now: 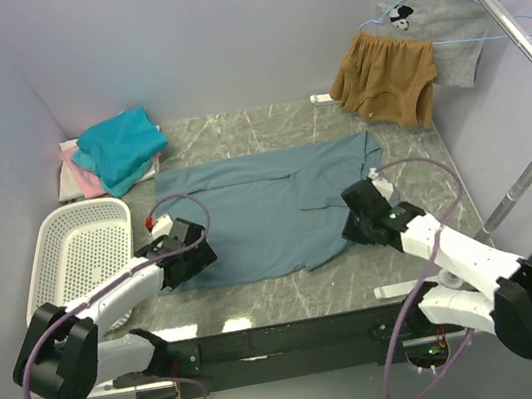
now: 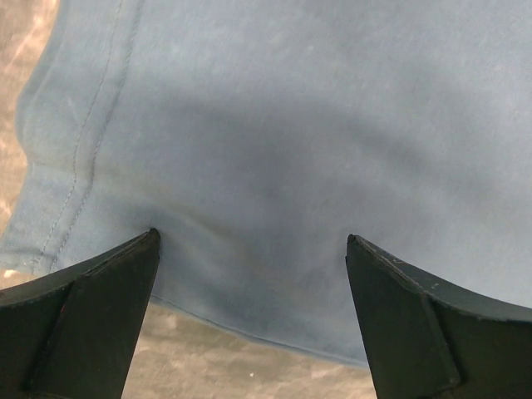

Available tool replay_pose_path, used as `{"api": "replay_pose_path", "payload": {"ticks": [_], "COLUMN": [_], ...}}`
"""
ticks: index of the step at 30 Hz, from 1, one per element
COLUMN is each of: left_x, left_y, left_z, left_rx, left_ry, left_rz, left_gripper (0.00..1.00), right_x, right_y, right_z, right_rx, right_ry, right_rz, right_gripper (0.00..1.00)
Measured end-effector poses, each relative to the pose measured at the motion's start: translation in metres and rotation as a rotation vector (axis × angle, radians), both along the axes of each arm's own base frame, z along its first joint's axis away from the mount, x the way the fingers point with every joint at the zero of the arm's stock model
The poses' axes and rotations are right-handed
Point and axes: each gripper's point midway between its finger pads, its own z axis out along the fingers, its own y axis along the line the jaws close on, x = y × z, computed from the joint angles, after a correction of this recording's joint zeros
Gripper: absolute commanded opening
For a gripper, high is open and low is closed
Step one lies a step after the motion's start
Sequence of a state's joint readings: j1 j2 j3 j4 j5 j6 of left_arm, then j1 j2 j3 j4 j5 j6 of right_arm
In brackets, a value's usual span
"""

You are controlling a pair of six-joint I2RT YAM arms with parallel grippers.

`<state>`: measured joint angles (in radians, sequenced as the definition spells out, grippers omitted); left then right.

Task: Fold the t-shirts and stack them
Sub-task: Grap the side of the flattened tshirt closest away from the robot with both arms

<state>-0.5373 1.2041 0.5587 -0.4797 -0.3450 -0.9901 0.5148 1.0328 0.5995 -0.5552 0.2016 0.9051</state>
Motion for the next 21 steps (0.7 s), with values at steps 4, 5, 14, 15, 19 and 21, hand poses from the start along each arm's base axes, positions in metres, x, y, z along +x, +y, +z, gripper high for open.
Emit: {"api": "replay_pose_path", "payload": {"ticks": [4,5,14,15,19,21], "left_x": [0.006,0.007,0.016,0.018,0.021,0.022], "left_y": [-0.001,-0.001,-0.003,-0.003,-0.002,-0.002], "left_z": [-0.001,-0.001,-0.002,-0.002,-0.003,-0.003], "left_rx": [0.019,0.024,0.055,0.058,0.073,0.079], "left_ry": [0.003,0.004,0.007,0.007,0.005,0.003], "left_rz": [-0.008,-0.011,-0.028,-0.027,-0.024,-0.023], "left_gripper": [0.99,0.99,0.99,0.99,0.99,0.99], "right_x": [0.022,0.029,0.087,0.093,0.115,0.118], "right_y": [0.011,0.013,0.026,0.026,0.022,0.017], "right_z": [0.004,0.004,-0.002,-0.002,0.005,0.010], "right_rx": [-0.030,-0.044,-0.158,-0.169,-0.217,-0.244], "right_ry": [0.003,0.007,0.008,0.003,-0.025,-0.044], "right_rz": [0.033,0.042,0.097,0.096,0.099,0.096], "right_gripper": [0.13,0.12,0.39,0.46,0.72,0.72]}}
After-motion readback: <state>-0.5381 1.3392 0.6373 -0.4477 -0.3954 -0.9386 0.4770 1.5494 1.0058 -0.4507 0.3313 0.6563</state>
